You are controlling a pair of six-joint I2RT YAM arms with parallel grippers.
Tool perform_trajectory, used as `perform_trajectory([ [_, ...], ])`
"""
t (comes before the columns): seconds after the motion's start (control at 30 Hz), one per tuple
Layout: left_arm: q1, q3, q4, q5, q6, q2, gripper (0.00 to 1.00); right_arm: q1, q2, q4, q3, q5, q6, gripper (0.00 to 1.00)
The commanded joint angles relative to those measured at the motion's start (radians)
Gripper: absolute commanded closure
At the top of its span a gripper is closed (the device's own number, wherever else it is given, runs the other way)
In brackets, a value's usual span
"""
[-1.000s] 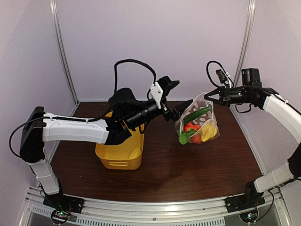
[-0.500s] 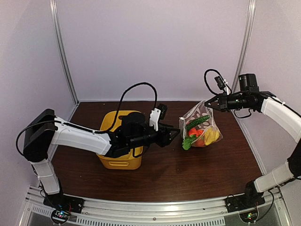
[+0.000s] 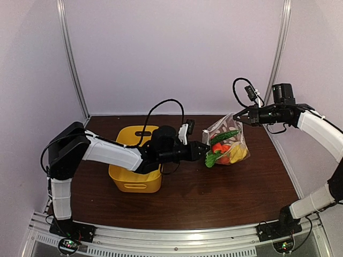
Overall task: Place the food in the zip-top bag and seal the zipper
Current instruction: Adjust the zipper food storage bag at the center of the board.
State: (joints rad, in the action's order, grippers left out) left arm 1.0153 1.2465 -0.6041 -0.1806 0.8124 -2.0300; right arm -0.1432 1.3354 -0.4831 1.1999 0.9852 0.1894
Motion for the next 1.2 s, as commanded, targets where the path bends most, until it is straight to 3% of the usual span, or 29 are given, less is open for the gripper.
perform_trajectory([
  [0.0, -0.015, 0.039, -0.045, -0.022, 0.075, -0.026, 0.76, 0.007, -0.033, 0.037, 0.002, -0.013, -0.005, 1.00],
  [0.17, -0.021, 0.080, -0.010, -0.074, 0.093, -0.046, 1.00, 0.007, -0.044, 0.043, -0.006, -0.033, -0.006, 1.00],
  [0.27, -0.031, 0.147, 0.150, -0.155, 0.212, -0.021, 1.00, 0.007, -0.037, -0.017, 0.018, -0.155, -0.071, 1.00],
  [0.33, -0.037, 0.167, 0.140, -0.284, 0.381, 0.046, 1.00, 0.005, -0.033, -0.110, 0.052, -0.218, -0.204, 1.00],
  [0.37, -0.032, 0.182, 0.136, -0.298, 0.371, 0.107, 1.00, 0.006, -0.036, -0.165, 0.071, -0.254, -0.272, 1.00],
  [0.4, -0.030, 0.222, 0.231, -0.261, 0.263, 0.132, 1.00, 0.005, -0.042, -0.199, 0.077, -0.277, -0.329, 1.00],
  [0.47, -0.039, 0.297, 0.462, -0.074, 0.039, 0.185, 1.00, 0.005, -0.063, -0.214, 0.073, -0.390, -0.394, 1.00],
  [0.5, -0.056, 0.269, 0.454, -0.023, 0.014, 0.210, 1.00, 0.007, -0.074, -0.200, 0.063, -0.450, -0.405, 1.00],
  [0.57, -0.071, 0.150, 0.268, -0.071, 0.103, 0.243, 1.00, 0.007, -0.085, -0.176, 0.043, -0.549, -0.416, 1.00],
  [0.6, -0.066, 0.151, 0.259, -0.106, 0.117, 0.232, 1.00, 0.007, -0.083, -0.180, 0.043, -0.561, -0.425, 1.00],
  [0.7, -0.091, 0.210, 0.358, -0.117, 0.072, 0.172, 1.00, 0.008, -0.059, -0.215, 0.079, -0.517, -0.421, 1.00],
  [0.77, -0.088, 0.200, 0.254, -0.219, 0.189, 0.161, 1.00, 0.008, -0.047, -0.228, 0.104, -0.453, -0.399, 1.00],
  [0.8, -0.062, 0.252, 0.260, -0.235, 0.119, 0.165, 1.00, 0.007, -0.043, -0.233, 0.114, -0.411, -0.386, 1.00],
  [0.87, -0.035, 0.345, 0.451, -0.100, -0.054, 0.153, 1.00, 0.005, -0.046, -0.232, 0.130, -0.342, -0.369, 1.00],
  [0.9, -0.057, 0.339, 0.460, -0.091, -0.052, 0.133, 1.00, 0.003, -0.049, -0.222, 0.138, -0.326, -0.356, 1.00],
  [0.97, -0.096, 0.320, 0.374, -0.207, 0.055, 0.101, 1.00, -0.004, -0.058, -0.202, 0.148, -0.295, -0.333, 1.00],
  [1.07, -0.092, 0.327, 0.355, -0.146, 0.006, 0.061, 1.00, -0.047, -0.065, -0.235, 0.163, -0.300, -0.392, 1.00],
  [1.17, -0.120, 0.313, 0.248, -0.262, 0.154, 0.031, 1.00, -0.122, -0.057, -0.337, 0.184, -0.306, -0.491, 1.00],
])
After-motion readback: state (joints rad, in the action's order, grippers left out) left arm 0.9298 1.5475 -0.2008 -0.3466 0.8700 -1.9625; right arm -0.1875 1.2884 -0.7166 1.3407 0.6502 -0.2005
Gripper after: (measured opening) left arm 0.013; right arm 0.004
